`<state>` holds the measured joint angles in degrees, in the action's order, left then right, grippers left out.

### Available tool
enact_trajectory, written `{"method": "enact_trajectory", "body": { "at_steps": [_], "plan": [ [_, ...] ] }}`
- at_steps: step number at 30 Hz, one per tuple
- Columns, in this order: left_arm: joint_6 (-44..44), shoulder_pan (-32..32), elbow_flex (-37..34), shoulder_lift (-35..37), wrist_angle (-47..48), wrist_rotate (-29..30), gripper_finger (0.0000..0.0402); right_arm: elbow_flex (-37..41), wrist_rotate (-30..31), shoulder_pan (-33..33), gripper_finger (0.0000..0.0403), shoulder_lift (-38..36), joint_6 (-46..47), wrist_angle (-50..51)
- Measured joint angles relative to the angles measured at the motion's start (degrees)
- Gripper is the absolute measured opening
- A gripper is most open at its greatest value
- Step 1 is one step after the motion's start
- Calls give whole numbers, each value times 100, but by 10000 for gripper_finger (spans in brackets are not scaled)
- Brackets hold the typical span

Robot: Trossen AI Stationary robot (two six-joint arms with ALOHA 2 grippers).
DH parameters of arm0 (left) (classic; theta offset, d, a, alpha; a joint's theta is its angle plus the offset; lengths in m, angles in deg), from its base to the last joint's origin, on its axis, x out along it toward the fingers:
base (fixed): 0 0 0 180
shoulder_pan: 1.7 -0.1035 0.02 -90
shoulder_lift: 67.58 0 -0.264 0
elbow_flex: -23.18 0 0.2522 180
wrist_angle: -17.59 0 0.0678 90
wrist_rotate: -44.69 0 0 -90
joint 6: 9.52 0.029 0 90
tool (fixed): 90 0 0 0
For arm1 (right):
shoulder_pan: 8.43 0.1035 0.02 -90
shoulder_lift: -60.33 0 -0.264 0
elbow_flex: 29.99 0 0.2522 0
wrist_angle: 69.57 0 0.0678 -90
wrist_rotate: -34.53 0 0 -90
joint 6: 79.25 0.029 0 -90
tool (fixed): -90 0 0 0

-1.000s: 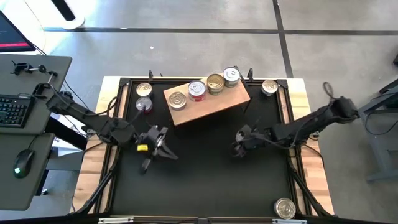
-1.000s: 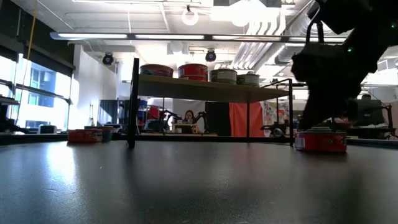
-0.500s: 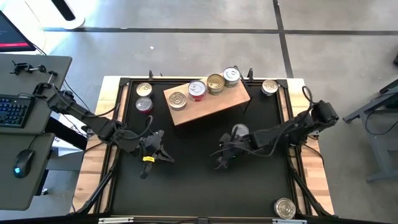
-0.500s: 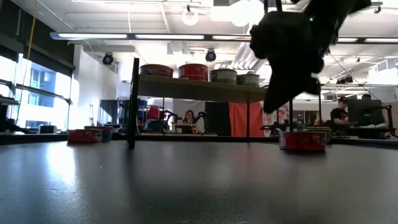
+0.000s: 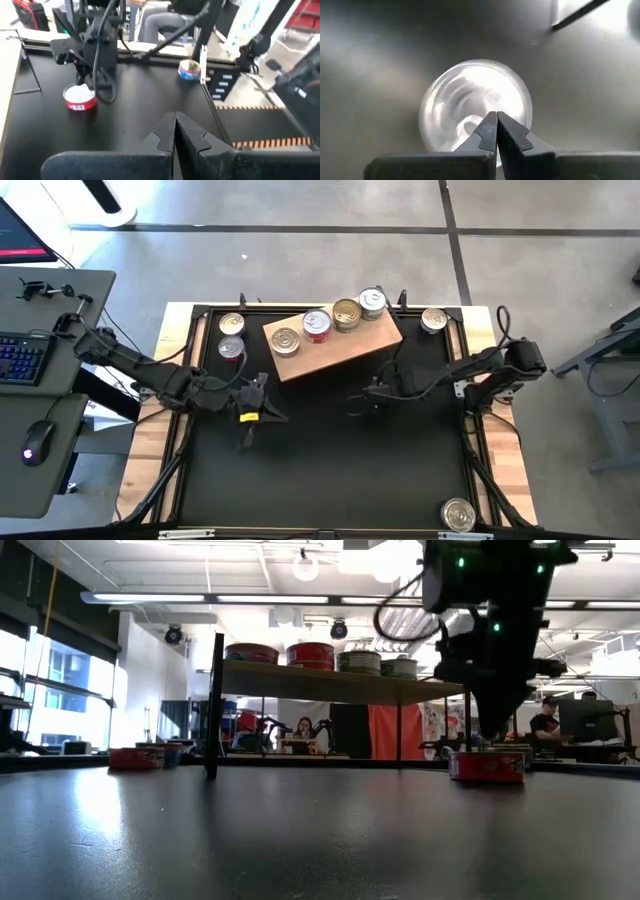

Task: Stack canned seafood by type on shelf
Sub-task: Stack the right red tuna can on top of the red tuna can on the shelf

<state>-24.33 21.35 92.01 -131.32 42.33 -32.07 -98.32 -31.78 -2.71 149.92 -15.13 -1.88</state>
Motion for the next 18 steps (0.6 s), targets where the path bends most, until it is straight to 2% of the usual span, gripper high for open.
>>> {"method": "enact_trajectory", "body": {
  "at_steps": [8,18],
  "plan": [
    [-292,-103,0,-247,-871,130,0,613,-274,-60,0,22,-346,-1209],
    [-1393,171,2,-1474,-1264,176,0,774,-444,962,0,69,-1,-3564]
  ]
}}
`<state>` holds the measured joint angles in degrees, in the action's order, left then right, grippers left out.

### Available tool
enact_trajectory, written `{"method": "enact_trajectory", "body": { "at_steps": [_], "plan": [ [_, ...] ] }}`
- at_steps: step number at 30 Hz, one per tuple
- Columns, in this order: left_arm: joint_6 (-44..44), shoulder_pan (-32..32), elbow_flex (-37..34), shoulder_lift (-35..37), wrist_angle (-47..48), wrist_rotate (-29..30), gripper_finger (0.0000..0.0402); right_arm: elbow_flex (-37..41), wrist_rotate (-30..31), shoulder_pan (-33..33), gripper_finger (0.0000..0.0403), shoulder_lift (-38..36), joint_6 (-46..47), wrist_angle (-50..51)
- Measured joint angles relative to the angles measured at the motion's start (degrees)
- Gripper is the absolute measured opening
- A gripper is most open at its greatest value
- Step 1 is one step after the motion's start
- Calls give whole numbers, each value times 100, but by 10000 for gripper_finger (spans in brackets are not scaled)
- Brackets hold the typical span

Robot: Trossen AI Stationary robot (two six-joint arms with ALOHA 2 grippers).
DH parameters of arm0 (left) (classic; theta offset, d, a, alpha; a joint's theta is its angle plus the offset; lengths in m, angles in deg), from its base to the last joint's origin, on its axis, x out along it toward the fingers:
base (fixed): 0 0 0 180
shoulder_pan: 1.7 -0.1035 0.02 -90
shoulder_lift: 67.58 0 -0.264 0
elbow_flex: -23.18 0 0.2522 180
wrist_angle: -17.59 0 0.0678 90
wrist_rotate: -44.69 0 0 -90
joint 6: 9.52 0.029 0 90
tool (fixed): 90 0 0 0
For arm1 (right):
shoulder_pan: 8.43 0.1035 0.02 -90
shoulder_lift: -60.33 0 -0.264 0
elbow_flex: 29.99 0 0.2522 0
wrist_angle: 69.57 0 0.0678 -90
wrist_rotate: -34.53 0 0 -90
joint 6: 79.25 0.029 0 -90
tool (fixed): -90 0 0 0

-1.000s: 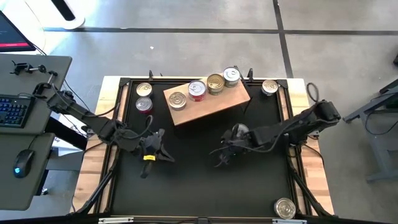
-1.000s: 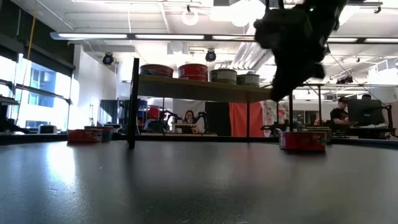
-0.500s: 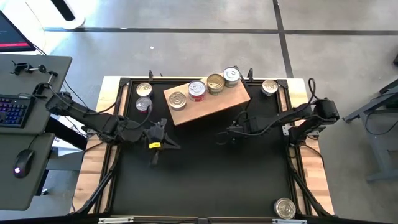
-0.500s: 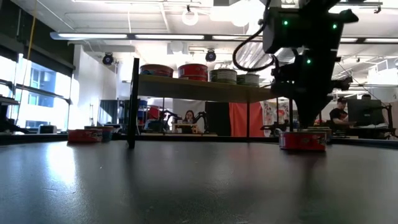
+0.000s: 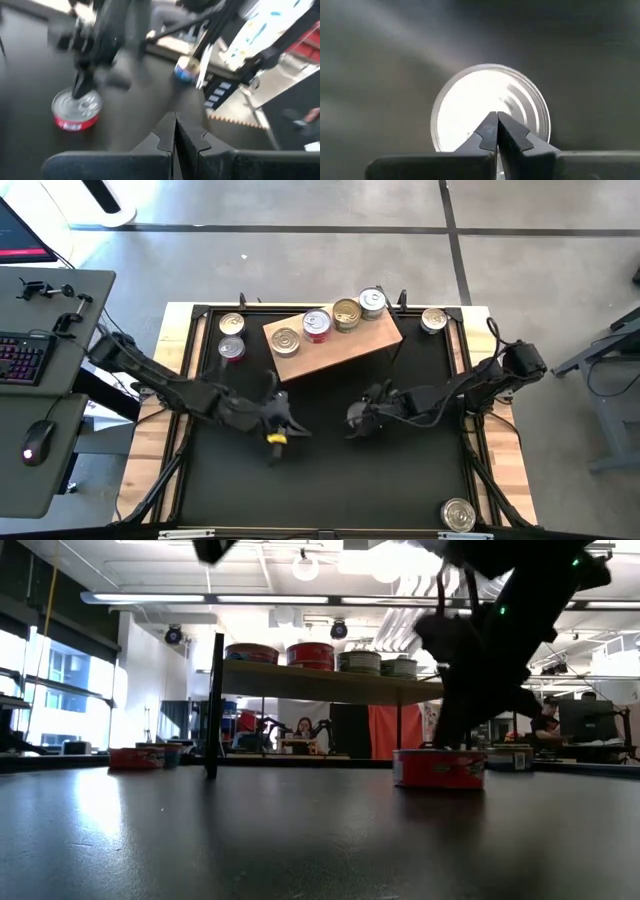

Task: Stack canned seafood by type on shelf
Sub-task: Stack the right red tuna can on top of the red tuna can on the shelf

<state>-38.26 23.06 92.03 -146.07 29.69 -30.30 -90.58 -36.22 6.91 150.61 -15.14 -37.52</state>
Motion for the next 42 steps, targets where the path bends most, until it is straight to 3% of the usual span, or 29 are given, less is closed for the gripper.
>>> {"method": "enact_trajectory", "body": {
  "at_steps": [8,11,13,17,20,23,27,32,42],
  "plan": [
    [-446,227,0,-1320,-304,73,0,-3,-201,473,0,449,-34,-1916],
    [-532,244,-2,-1711,-529,25,0,-250,-228,601,0,429,-505,-2168],
    [-494,235,-2,-1876,-675,17,0,-522,-210,668,0,244,-887,-1828],
    [171,43,-2,-2067,-1146,25,0,-872,75,706,0,-172,-1059,-23],
    [820,-272,7,-2224,-1504,51,0,-852,262,671,0,-465,-953,1012],
    [1168,-651,117,-2483,-1581,-252,0,-641,83,594,0,-621,-609,1721],
    [1678,-976,461,-2877,-1550,-425,0,-110,-274,550,0,-628,-49,1551],
    [2226,-1094,788,-3317,-1025,-439,0,491,-451,594,0,-586,471,492],
    [2191,-1120,838,-3725,-1239,-379,0,575,-326,605,0,-505,809,133]
  ]
}}
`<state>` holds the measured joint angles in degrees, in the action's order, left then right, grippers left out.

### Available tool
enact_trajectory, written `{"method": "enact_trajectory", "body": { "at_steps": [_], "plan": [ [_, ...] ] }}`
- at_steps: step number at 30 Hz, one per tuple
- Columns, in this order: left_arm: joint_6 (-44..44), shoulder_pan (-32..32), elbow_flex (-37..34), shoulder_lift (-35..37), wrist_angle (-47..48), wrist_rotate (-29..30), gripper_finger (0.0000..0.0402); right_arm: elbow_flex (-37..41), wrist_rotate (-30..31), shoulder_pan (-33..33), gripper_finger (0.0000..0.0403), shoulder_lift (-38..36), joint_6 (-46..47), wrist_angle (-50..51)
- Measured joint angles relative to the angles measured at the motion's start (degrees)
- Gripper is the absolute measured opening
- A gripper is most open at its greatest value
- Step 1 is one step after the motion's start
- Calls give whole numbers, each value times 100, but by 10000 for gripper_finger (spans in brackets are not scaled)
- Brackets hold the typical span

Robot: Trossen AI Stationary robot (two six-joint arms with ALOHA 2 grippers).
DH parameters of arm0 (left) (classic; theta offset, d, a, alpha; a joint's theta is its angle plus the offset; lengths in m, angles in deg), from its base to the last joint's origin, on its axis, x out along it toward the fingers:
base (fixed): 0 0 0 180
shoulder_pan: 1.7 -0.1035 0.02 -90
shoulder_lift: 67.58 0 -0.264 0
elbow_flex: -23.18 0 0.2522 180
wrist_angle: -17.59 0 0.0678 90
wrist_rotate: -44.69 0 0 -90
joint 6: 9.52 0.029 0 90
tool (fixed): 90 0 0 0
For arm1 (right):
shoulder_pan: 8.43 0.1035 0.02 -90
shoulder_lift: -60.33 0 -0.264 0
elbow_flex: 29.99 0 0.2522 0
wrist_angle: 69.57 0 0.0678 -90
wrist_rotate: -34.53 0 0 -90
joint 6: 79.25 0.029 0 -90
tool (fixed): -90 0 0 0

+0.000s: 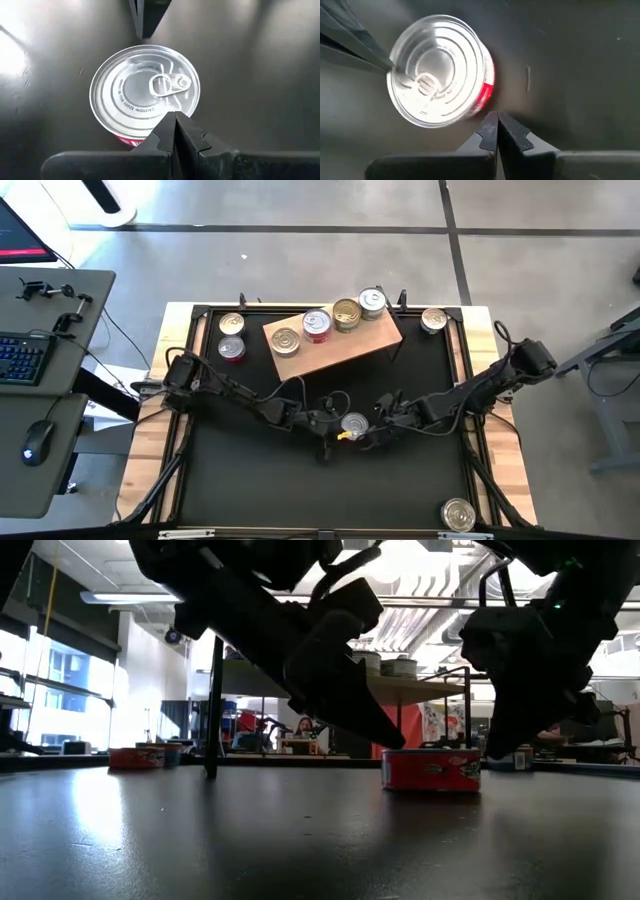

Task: Stack canned seafood by type on shelf
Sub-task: Stack the right red tuna can on top of the red tuna can on the shelf

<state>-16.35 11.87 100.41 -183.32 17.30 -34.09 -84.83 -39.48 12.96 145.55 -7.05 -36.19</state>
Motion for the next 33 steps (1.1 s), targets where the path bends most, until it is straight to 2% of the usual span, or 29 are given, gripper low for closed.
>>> {"method": "enact_trajectory", "body": {
  "at_steps": [6,15,24,33],
  "plan": [
    [0,4,1,-9,24,367,0,0,28,-30,0,34,143,-166],
    [-77,9,15,-55,296,429,0,-11,100,-163,0,34,136,-455],
    [-408,98,-4,-95,424,356,0,-757,39,-148,0,23,-277,-408],
    [-811,276,-14,-103,456,372,0,-990,49,-146,0,28,-535,-303]
  ]
}}
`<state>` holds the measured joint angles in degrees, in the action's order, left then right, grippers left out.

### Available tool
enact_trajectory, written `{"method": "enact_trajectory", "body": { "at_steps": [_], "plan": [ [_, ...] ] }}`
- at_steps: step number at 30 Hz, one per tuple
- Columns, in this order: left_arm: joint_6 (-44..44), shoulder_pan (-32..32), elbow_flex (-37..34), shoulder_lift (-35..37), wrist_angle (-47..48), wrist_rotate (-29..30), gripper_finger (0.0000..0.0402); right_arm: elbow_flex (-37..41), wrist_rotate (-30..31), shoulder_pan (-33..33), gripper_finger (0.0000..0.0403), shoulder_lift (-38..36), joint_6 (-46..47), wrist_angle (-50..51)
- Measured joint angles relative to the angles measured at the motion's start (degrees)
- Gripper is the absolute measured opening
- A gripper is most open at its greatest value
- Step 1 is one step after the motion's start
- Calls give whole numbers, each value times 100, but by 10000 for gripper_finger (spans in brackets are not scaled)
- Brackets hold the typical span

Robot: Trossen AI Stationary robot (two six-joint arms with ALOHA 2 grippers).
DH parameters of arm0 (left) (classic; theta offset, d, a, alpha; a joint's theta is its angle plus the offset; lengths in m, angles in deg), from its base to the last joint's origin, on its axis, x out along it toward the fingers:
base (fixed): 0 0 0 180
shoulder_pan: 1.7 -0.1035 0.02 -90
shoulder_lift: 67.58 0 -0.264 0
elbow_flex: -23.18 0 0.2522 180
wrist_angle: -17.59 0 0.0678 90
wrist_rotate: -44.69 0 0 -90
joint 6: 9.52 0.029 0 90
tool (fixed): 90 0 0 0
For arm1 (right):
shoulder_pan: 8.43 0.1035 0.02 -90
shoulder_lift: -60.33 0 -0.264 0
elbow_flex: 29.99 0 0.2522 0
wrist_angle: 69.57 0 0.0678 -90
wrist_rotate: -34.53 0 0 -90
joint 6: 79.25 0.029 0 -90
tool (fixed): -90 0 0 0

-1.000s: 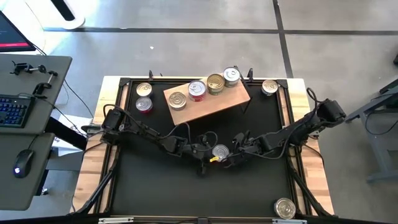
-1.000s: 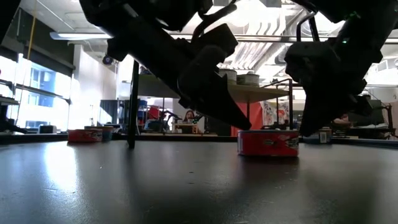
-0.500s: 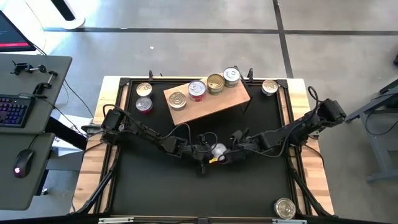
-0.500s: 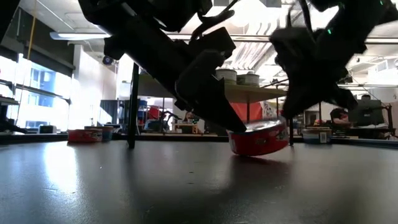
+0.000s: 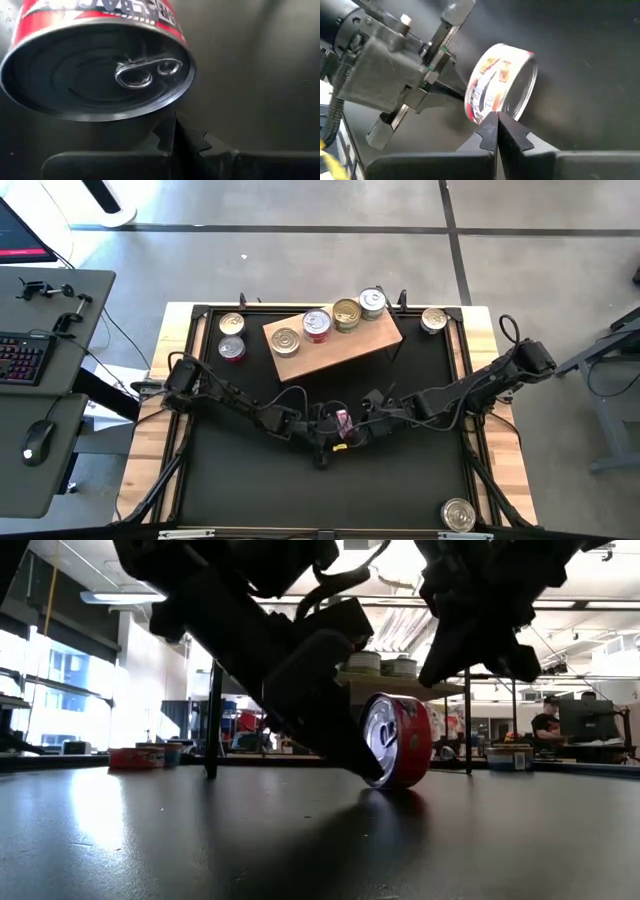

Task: Stack canned seafood by type on shelf
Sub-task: Stack the right red tuna can on top of the red tuna can on the shelf

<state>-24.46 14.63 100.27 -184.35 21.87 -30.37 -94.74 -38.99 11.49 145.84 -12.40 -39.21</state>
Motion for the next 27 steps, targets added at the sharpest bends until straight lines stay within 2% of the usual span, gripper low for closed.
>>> {"method": "enact_trajectory", "body": {
  "at_steps": [6,10,13,17,21,27],
  "plan": [
    [-92,131,4,342,247,-304,0,-502,220,0,0,-95,-569,76],
    [-90,230,2,845,1227,-659,0,-1100,295,104,0,-95,-992,150],
    [244,286,4,1411,2027,-1099,0,-1624,613,320,0,-91,-1211,290],
    [557,296,4,2225,3028,-1186,0,-2421,782,576,9,34,-1479,1319],
    [962,136,4,3006,3688,-863,0,-3008,557,734,56,317,-1433,2329],
    [1251,-269,-287,4002,3872,-821,0,-3358,-139,709,186,927,-1284,2845]
  ]
}}
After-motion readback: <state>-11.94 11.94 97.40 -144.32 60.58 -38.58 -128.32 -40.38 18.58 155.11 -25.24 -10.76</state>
